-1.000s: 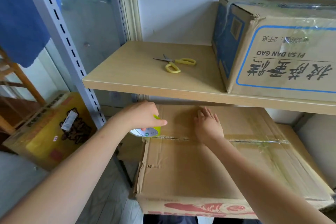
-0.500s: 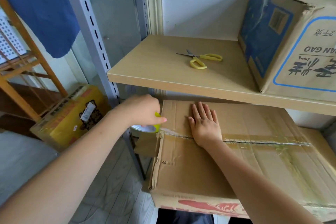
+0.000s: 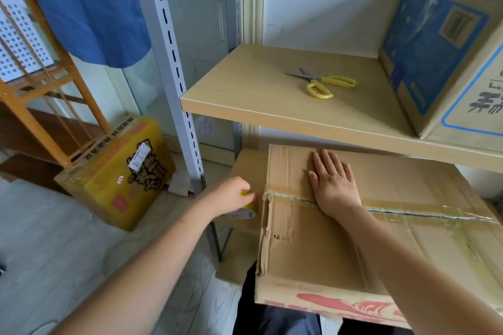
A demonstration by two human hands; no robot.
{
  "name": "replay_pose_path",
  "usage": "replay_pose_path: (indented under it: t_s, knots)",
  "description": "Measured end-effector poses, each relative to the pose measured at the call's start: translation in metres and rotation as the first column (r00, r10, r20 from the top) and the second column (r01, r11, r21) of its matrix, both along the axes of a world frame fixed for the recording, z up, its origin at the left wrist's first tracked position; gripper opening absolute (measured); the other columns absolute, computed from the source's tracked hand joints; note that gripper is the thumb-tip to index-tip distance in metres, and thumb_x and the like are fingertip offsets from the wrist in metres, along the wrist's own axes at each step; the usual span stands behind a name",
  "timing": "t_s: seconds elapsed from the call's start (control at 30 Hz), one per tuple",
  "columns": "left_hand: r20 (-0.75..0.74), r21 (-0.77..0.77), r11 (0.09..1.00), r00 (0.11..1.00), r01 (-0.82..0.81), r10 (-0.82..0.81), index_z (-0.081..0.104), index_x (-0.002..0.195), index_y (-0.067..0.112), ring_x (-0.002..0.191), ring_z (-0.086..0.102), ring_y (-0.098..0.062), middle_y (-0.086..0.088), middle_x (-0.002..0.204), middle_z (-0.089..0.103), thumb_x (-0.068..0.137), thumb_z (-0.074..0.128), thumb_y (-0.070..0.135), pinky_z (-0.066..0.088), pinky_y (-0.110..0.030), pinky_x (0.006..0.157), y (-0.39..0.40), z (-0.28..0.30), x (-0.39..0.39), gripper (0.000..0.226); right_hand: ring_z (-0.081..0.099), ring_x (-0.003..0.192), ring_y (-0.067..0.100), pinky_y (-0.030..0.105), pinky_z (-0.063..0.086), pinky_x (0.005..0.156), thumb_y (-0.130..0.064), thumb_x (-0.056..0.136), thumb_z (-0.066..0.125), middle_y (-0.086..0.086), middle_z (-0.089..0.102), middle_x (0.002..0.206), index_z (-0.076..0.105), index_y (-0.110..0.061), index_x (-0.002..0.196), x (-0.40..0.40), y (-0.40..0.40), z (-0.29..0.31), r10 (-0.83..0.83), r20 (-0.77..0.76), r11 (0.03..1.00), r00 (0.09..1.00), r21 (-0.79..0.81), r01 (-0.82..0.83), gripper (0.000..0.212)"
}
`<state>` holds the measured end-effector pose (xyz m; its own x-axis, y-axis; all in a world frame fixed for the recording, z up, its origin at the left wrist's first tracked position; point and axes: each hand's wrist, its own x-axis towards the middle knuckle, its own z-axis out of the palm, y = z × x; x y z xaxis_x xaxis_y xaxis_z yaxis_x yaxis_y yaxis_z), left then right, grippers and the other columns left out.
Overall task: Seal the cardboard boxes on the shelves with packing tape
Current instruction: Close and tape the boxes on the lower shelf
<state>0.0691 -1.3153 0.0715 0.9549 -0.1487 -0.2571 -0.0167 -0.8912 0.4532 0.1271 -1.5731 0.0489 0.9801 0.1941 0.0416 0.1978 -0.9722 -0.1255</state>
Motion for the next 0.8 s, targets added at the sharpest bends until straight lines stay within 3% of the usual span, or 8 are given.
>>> replay_pose_path:
  t_s: [0.23,0.33,0.43,0.57,0.6,0.67,0.7,0.8]
  knots:
    - [-0.126,-0.35,0.933,0.991,-0.084,0.042,0.066,0.096,0.016,0.081,0.059,-0.015,-0.004,0.093,0.067,0.101,0.051,0.03,0.04,-0.024,0.062,-0.077,-0.022,0.003,0.021,-0.018,0.15,0.019,0.046,-0.011,0.12,-0.071,0.094,0.015,-0.001,-0.019,0.161,-0.009,-0.019,0.156,-0.023,0.044,0.024,-0.01,-0.177,0.998,0.984,0.062,0.021,0.085]
    - [-0.217,-0.465,0.873,0.975,-0.147,0.049,0.062,0.122,0.01,0.104,0.057,-0.019,-0.007,0.124,0.064,0.101,0.051,0.026,0.047,-0.033,0.091,-0.092,-0.024,0.011,0.028,-0.023,0.149,0.019,0.046,-0.01,0.122,-0.048,0.1,0.028,0.004,-0.024,0.162,-0.011,-0.016,0.156,-0.029,0.041,0.017,0.064,-0.125,0.996,0.99,-0.049,-0.071,0.075]
    - [-0.304,-0.5,0.828,0.947,-0.253,0.105,0.052,0.139,0.023,0.132,0.046,-0.018,0.01,0.144,0.047,0.096,0.048,0.056,0.034,-0.041,0.115,-0.078,-0.028,0.009,0.054,-0.023,0.149,0.023,0.048,-0.008,0.122,-0.023,0.1,0.036,0.008,-0.025,0.161,-0.012,-0.012,0.156,-0.026,0.02,0.023,0.054,-0.175,0.992,0.983,-0.099,-0.072,0.075]
    - [0.056,-0.502,0.854,0.979,-0.14,0.194,0.063,0.104,0.041,0.11,0.058,0.003,0.031,0.111,0.061,0.101,0.042,0.046,0.048,-0.037,0.101,-0.057,-0.016,0.006,0.022,0.006,0.152,0.032,0.049,0.002,0.123,-0.016,0.097,0.048,0.019,0.0,0.164,0.014,-0.009,0.156,-0.044,0.033,0.037,0.096,-0.15,0.939,0.984,-0.315,-0.139,0.068]
    - [0.153,-0.516,0.848,0.962,-0.118,0.226,0.063,0.094,0.039,0.1,0.061,0.004,0.026,0.1,0.066,0.101,0.041,0.044,0.052,-0.035,0.094,-0.056,-0.006,0.004,0.024,0.034,0.143,0.03,0.044,0.02,0.121,-0.021,0.09,0.061,0.02,0.031,0.156,0.037,-0.01,0.148,-0.054,0.041,0.046,0.143,-0.059,0.938,0.988,-0.312,-0.155,0.063]
    - [0.246,-0.614,0.782,0.915,-0.107,0.319,0.062,0.08,0.033,0.082,0.064,-0.007,0.014,0.082,0.067,0.097,0.041,0.05,0.051,-0.038,0.08,-0.054,0.01,0.005,0.031,0.069,0.085,0.021,0.029,0.052,0.074,-0.023,0.069,0.081,0.006,0.071,0.096,0.068,-0.019,0.112,-0.077,0.057,0.083,0.24,0.208,0.952,0.948,-0.24,-0.189,0.046]
    - [0.264,-0.674,0.732,0.893,-0.1,0.365,0.061,0.075,0.03,0.075,0.062,-0.013,0.008,0.075,0.066,0.095,0.043,0.05,0.049,-0.038,0.074,-0.055,0.019,0.004,0.034,0.066,0.064,0.02,0.024,0.04,0.053,-0.018,0.068,0.078,0.0,0.069,0.075,0.069,-0.02,0.104,-0.089,0.064,0.105,0.285,0.269,0.951,0.92,-0.201,-0.236,0.037]
    - [0.262,-0.671,0.726,0.866,-0.154,0.425,0.058,0.074,0.025,0.065,0.055,-0.005,0.009,0.066,0.062,0.101,0.045,0.029,0.04,-0.024,0.062,-0.058,0.036,-0.002,0.031,0.046,0.043,0.018,0.021,0.013,0.045,-0.01,0.06,0.067,-0.004,0.053,0.055,0.063,-0.018,0.072,-0.105,0.076,0.172,0.227,0.702,0.94,0.675,0.024,-0.34,0.015]
